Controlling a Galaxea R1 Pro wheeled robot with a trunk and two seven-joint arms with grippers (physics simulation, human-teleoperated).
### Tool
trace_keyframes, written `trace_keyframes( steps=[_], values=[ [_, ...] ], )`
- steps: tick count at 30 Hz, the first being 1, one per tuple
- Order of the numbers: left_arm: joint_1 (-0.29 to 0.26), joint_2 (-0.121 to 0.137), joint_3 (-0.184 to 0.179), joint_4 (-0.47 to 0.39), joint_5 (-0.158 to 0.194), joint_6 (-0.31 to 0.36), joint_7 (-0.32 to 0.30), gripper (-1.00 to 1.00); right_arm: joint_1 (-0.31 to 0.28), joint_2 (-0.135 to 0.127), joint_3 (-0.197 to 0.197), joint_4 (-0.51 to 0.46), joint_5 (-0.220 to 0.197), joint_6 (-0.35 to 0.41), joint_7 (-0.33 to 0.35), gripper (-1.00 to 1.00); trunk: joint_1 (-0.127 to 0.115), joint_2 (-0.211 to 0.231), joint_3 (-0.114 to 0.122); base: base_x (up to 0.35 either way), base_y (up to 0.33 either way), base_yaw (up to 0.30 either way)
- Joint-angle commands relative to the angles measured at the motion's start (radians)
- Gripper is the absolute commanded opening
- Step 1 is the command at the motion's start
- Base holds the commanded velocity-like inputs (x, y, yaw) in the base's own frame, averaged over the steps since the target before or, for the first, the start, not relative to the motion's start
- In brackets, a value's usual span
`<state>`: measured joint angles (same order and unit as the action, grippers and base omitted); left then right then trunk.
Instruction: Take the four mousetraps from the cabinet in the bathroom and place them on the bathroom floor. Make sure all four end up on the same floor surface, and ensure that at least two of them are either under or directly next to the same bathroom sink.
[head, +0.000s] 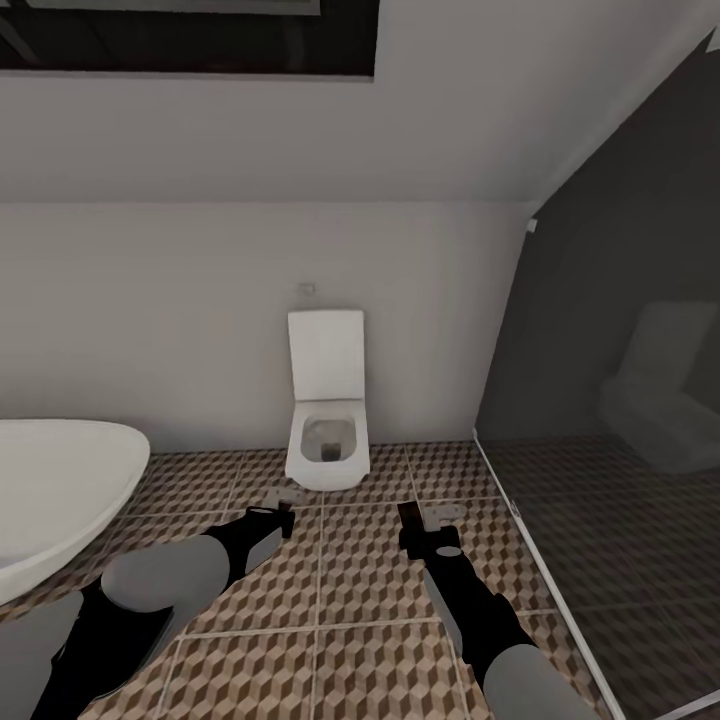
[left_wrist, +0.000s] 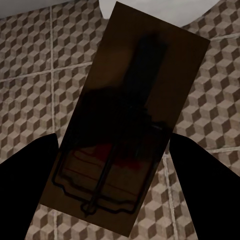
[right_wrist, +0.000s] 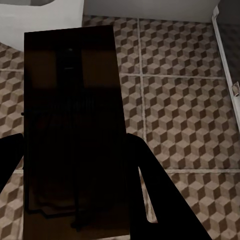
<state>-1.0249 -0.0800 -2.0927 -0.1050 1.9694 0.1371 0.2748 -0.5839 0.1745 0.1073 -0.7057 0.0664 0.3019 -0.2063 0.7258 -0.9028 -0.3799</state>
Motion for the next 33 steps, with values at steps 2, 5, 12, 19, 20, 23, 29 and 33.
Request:
trace_keyframes(
  steps=[2, 5, 12, 19, 20, 23, 29, 33],
  values=[
    [-0.001, 0.000, -0.004, -0.002, 0.002, 0.002, 0.006, -1.00, -0.001, 0.000, 0.002, -0.001, 0.004, 0.007, -0.007, -1.00, 0.008, -0.015, -0.008, 0.000, 0.000, 0.000],
    [-0.001, 0.000, -0.004, -0.002, 0.002, 0.002, 0.006, -1.00, -0.001, 0.000, 0.002, -0.001, 0.004, 0.007, -0.007, -1.00, 0.019, -0.036, -0.017, 0.000, 0.000, 0.000],
    [-0.001, 0.000, -0.004, -0.002, 0.002, 0.002, 0.006, -1.00, -0.001, 0.000, 0.003, -0.001, 0.004, 0.007, -0.006, -1.00, 0.046, -0.085, -0.039, 0.000, 0.000, 0.000],
    [-0.001, 0.000, -0.004, -0.002, 0.002, 0.002, 0.006, -1.00, -0.001, 0.000, 0.003, -0.001, 0.004, 0.008, -0.006, -1.00, 0.073, -0.134, -0.061, 0.000, 0.000, 0.000],
    [-0.001, 0.000, -0.004, -0.002, 0.002, 0.002, 0.006, -1.00, -0.001, 0.000, 0.003, -0.001, 0.004, 0.008, -0.006, -1.00, 0.077, -0.141, -0.064, 0.000, 0.000, 0.000],
    [-0.001, 0.000, -0.004, -0.002, 0.002, 0.002, 0.006, -1.00, -0.001, 0.000, 0.003, -0.001, 0.004, 0.008, -0.006, -1.00, 0.088, -0.162, -0.075, 0.000, 0.000, 0.000],
    [-0.001, 0.000, -0.004, -0.002, 0.002, 0.002, 0.006, -1.00, -0.001, 0.000, 0.003, -0.001, 0.004, 0.008, -0.005, -1.00, 0.111, -0.204, -0.102, 0.000, 0.000, 0.000],
    [-0.001, 0.000, -0.004, -0.002, 0.002, 0.002, 0.006, -1.00, -0.001, 0.000, 0.003, -0.001, 0.004, 0.008, -0.005, -1.00, 0.127, -0.232, -0.120, 0.000, 0.000, 0.000]
  ],
)
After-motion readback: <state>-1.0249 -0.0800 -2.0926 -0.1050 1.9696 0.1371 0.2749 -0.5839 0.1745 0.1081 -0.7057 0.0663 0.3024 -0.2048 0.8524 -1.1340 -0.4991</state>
